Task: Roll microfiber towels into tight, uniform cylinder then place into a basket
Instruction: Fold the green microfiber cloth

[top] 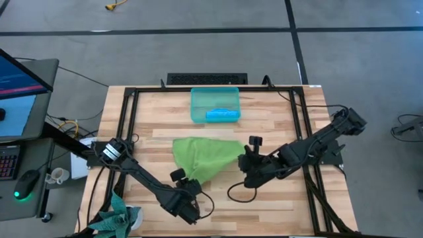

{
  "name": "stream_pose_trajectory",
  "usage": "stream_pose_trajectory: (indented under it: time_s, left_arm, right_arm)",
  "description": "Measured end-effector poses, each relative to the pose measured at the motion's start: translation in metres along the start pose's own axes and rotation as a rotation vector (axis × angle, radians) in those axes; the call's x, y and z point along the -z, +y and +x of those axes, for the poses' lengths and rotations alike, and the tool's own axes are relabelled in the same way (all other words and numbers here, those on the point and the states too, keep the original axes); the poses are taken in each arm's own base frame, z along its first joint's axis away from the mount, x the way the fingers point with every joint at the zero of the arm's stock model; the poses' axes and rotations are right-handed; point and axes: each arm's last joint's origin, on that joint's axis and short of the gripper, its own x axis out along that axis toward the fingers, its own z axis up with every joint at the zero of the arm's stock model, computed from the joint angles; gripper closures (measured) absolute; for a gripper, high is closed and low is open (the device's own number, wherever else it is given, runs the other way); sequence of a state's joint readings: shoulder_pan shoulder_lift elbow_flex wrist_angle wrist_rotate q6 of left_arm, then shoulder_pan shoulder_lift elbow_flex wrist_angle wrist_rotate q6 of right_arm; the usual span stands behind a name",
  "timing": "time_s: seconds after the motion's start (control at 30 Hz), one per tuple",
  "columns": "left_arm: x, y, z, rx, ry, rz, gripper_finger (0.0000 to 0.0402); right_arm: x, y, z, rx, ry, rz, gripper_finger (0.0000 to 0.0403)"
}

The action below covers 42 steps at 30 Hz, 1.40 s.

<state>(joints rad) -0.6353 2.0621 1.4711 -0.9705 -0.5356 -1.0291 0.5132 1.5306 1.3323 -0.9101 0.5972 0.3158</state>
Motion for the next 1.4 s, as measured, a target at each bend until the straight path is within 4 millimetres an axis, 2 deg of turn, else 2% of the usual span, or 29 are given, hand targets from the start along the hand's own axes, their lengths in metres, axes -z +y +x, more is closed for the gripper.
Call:
stream_pose_trajectory:
  time_s: [0.13,0.33,0.8,1.0,1.4]
  left_arm:
    - [-0.001,-0.002,0.006,0.029,-0.020,-0.021,0.0290]
    - [-0.007,0.004,0.016,-0.012,-0.087,-0.162,0.0290]
    - [-0.019,0.017,0.027,-0.059,-0.069,-0.200,0.0290]
    - [-0.029,0.024,0.035,-0.061,-0.050,-0.159,0.0290]
    - [-0.047,0.018,0.042,0.119,-0.041,0.025,0.0294]
  right_arm:
    - [-0.001,-0.008,-0.012,-0.012,-0.038,0.053,0.0392]
    - [0.000,-0.019,-0.027,-0.027,-0.080,0.110,0.0388]
    - [0.003,-0.038,-0.056,-0.061,-0.162,0.161,0.0388]
    - [0.006,-0.047,-0.066,-0.073,-0.190,0.199,0.0392]
    - [0.013,-0.055,-0.076,-0.073,-0.178,0.212,0.0391]
